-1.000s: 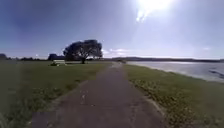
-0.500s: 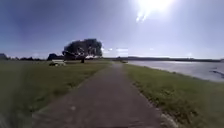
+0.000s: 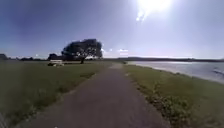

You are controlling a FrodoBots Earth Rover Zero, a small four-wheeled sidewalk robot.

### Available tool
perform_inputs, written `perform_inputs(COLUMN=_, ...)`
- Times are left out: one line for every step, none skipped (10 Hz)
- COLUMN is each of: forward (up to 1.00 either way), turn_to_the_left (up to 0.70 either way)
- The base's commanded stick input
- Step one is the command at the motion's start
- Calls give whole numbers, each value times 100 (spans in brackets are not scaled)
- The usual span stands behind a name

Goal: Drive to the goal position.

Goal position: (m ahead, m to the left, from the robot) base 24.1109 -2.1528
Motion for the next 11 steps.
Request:
perform_inputs(forward=85, turn_to_the_left=0)
perform_inputs(forward=85, turn_to_the_left=0)
perform_inputs(forward=85, turn_to_the_left=0)
perform_inputs(forward=85, turn_to_the_left=0)
perform_inputs(forward=85, turn_to_the_left=0)
perform_inputs(forward=85, turn_to_the_left=0)
perform_inputs(forward=85, turn_to_the_left=0)
perform_inputs(forward=85, turn_to_the_left=0)
perform_inputs(forward=85, turn_to_the_left=0)
perform_inputs(forward=85, turn_to_the_left=0)
perform_inputs(forward=85, turn_to_the_left=0)
